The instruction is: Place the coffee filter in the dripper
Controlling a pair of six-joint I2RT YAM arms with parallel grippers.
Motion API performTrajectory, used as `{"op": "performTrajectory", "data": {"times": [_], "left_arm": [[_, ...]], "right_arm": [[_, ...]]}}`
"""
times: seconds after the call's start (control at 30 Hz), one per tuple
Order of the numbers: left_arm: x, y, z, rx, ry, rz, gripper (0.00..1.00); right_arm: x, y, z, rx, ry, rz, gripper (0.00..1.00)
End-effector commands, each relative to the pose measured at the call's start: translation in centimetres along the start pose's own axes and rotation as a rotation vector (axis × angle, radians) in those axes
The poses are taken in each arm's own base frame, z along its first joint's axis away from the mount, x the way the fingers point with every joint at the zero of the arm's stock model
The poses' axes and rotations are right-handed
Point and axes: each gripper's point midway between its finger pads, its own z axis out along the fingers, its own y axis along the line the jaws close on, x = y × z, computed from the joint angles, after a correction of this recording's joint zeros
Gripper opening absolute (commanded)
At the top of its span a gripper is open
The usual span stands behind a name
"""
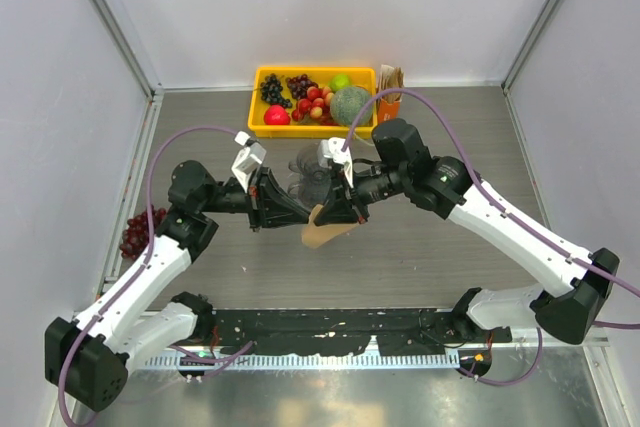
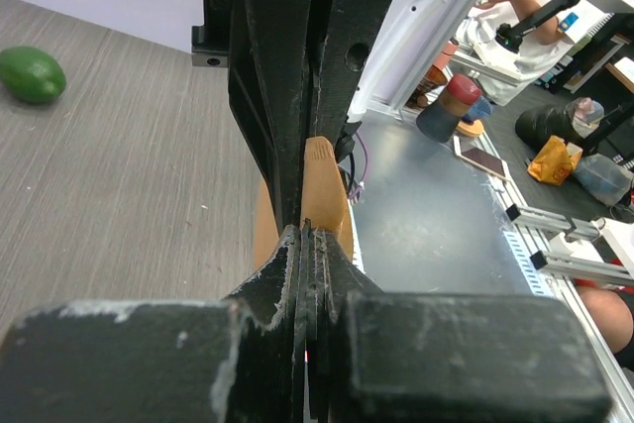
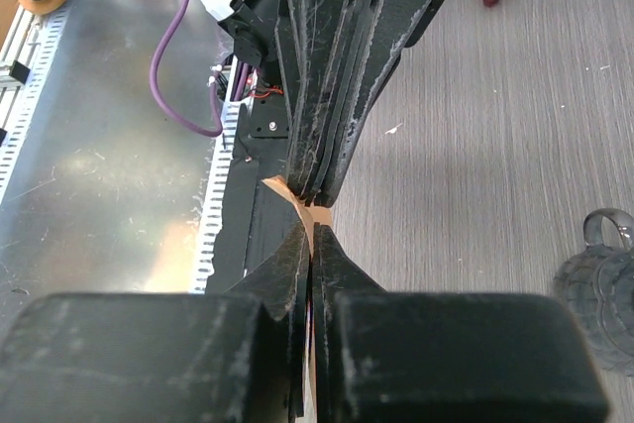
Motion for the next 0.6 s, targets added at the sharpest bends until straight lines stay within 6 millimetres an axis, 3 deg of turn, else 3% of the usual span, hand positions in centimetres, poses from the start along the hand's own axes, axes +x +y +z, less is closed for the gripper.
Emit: {"op": "performTrajectory", "data": {"times": [0.0, 0.3, 0.5, 0.57], "left_arm": [[-0.6, -0.3, 0.3, 0.013, -0.011, 0.038, 0.00], [-0.5, 0.1, -0.3, -0.034, 0.016, 0.050, 0.02], [-2.0, -1.0, -1.4, -0.015, -0.022, 0.094, 0.35], [-1.9, -1.2, -1.4, -0.012, -0.021, 0.105, 0.40]], "right_arm": [[-2.2, -0.1, -0.2, 0.013, -0.043, -0.046, 0.05], [-1.7, 0.5, -0.8, 0.014, -0.039, -0.085, 0.05], [-0.7, 1.4, -1.5, 0.012, -0.024, -0.127, 0.05], [-0.5, 1.5, -1.5, 0.007, -0.023, -0.136, 0.05]]}}
